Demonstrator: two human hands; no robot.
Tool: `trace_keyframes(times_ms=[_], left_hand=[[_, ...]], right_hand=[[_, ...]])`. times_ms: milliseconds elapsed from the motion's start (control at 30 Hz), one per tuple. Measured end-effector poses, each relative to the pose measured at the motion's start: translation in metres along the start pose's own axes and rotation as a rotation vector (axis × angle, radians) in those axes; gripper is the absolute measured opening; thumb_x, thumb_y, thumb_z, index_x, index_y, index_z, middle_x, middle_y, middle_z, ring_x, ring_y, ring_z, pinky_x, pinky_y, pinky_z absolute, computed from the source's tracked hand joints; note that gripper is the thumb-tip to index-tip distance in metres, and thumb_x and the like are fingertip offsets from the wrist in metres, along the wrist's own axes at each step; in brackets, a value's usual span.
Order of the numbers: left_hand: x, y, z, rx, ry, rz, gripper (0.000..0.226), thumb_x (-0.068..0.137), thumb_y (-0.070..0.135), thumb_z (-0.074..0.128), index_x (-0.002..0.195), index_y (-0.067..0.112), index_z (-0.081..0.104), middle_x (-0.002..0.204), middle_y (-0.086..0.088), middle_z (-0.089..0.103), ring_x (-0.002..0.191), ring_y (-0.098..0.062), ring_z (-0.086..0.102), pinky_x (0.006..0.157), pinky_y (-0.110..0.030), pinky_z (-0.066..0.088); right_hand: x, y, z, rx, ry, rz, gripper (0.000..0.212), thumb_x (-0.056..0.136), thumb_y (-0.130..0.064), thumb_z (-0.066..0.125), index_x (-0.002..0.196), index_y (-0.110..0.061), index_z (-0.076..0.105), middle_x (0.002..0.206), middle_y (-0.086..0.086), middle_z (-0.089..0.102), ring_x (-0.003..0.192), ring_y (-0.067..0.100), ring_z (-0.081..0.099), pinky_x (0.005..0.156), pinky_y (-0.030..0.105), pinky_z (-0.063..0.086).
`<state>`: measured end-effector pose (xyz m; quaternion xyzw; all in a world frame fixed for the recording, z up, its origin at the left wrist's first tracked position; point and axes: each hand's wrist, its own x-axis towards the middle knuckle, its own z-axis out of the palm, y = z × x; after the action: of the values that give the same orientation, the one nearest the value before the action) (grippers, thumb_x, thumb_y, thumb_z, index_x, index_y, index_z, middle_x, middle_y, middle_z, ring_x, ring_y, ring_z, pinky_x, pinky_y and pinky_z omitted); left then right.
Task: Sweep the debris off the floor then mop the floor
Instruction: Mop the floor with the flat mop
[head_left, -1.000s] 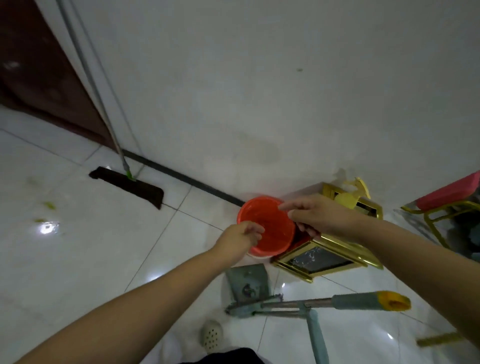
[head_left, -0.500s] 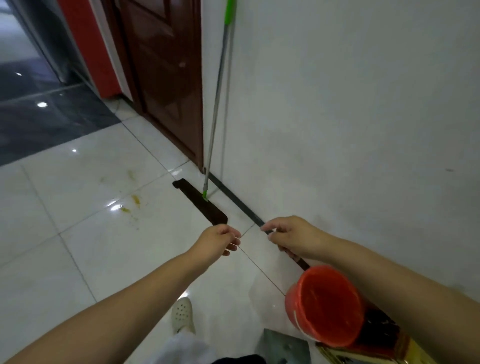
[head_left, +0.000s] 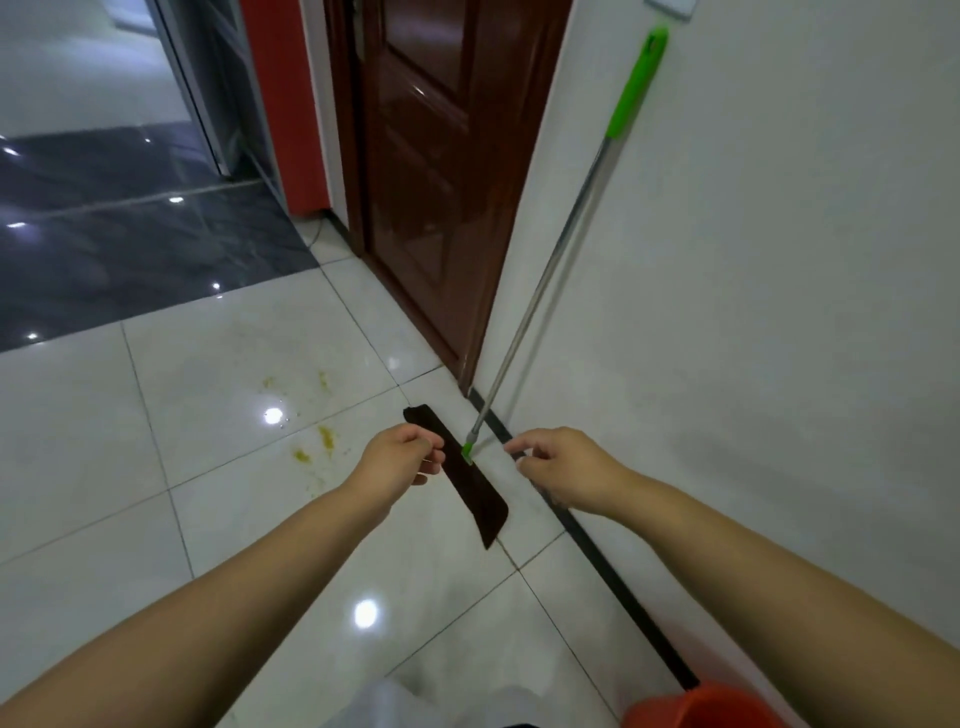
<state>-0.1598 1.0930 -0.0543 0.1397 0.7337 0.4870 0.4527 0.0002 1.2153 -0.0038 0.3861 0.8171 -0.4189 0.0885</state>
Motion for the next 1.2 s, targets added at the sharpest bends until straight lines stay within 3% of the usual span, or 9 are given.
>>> trace_keyframes(times_ms=[133,233,333,533,633,800,933,1067,1200], left_hand=[[0.033,0.026,-0.003,-0.04,0.022,-0.002,0.026,0.094,0.005,0.041,0.084,0.012,0.064,0.085,-0.007,0.066,0.075,-0.019,0.062,0.073,-0.029,0.05],[0.06,0.05,-0.004,-0.064,0.069,0.01,0.024,0.095,0.005,0.04,0.092,0.007,0.064,0.085,-0.007,0.066,0.076,-0.019,0.061,0.073,-0.028,0.05],[0.091,0.077,0.0,-0.1,0.133,0.025,0.024,0.095,0.005,0.039,0.097,0.004,0.064,0.085,-0.008,0.065,0.073,-0.017,0.061,0.069,-0.025,0.049],[0.155,0.129,0.026,-0.184,0.252,-0.003,0.023,0.097,0.006,0.04,0.098,0.003,0.062,0.089,-0.011,0.064,0.073,-0.018,0.06,0.065,-0.024,0.049],[0.183,0.152,0.046,-0.211,0.28,-0.032,0.021,0.097,0.007,0.041,0.096,0.005,0.062,0.09,-0.011,0.065,0.075,-0.019,0.061,0.068,-0.025,0.049],[0.212,0.167,0.064,-0.214,0.283,-0.026,0.02,0.097,0.011,0.044,0.097,0.008,0.064,0.094,-0.011,0.068,0.082,-0.021,0.064,0.073,-0.028,0.052],[0.219,0.167,0.059,-0.231,0.338,-0.03,0.02,0.097,0.01,0.043,0.095,0.008,0.063,0.092,-0.01,0.067,0.079,-0.019,0.063,0.07,-0.026,0.052],[0.216,0.16,0.049,-0.264,0.389,-0.05,0.021,0.097,0.009,0.042,0.096,0.007,0.063,0.089,-0.009,0.067,0.076,-0.018,0.063,0.069,-0.026,0.051],[0.205,0.144,0.04,-0.288,0.408,-0.055,0.021,0.097,0.008,0.042,0.098,0.005,0.063,0.088,-0.009,0.066,0.076,-0.019,0.062,0.07,-0.027,0.05]], right_hand=[[0.051,-0.009,-0.03,-0.095,0.042,-0.025,0.033,0.097,-0.019,0.048,0.128,-0.019,0.061,0.086,-0.012,0.057,0.082,0.008,0.055,0.074,0.02,0.044],[0.097,-0.013,-0.062,-0.131,0.077,-0.047,0.031,0.096,-0.019,0.049,0.124,-0.017,0.064,0.081,-0.01,0.056,0.082,0.011,0.055,0.074,0.022,0.045],[0.152,-0.018,-0.101,-0.253,0.119,-0.099,0.034,0.095,-0.023,0.049,0.126,-0.021,0.063,0.096,-0.006,0.058,0.086,0.011,0.057,0.078,0.023,0.046],[0.25,-0.022,-0.188,-0.427,0.195,-0.173,0.04,0.097,-0.023,0.047,0.136,-0.019,0.054,0.13,0.006,0.057,0.116,0.022,0.055,0.096,0.028,0.044],[0.29,-0.017,-0.224,-0.806,0.252,-0.308,0.042,0.097,-0.02,0.042,0.138,-0.017,0.051,0.128,0.007,0.055,0.119,0.023,0.048,0.097,0.028,0.039],[0.34,-0.011,-0.262,-1.307,0.301,-0.496,0.034,0.091,-0.013,0.045,0.121,-0.012,0.06,0.116,0.007,0.057,0.111,0.025,0.05,0.096,0.032,0.036],[0.359,-0.015,-0.283,-1.595,0.252,-0.432,0.039,0.088,-0.016,0.049,0.127,-0.014,0.054,0.125,0.006,0.052,0.117,0.025,0.048,0.111,0.04,0.024],[0.364,-0.024,-0.291,-1.89,0.184,-0.291,0.036,0.091,-0.021,0.05,0.127,-0.02,0.055,0.125,0.001,0.056,0.117,0.021,0.049,0.108,0.039,0.025],[0.356,-0.028,-0.285,-1.878,0.154,-0.222,0.028,0.088,-0.013,0.055,0.113,-0.023,0.063,0.114,-0.004,0.063,0.109,0.017,0.055,0.104,0.033,0.027]])
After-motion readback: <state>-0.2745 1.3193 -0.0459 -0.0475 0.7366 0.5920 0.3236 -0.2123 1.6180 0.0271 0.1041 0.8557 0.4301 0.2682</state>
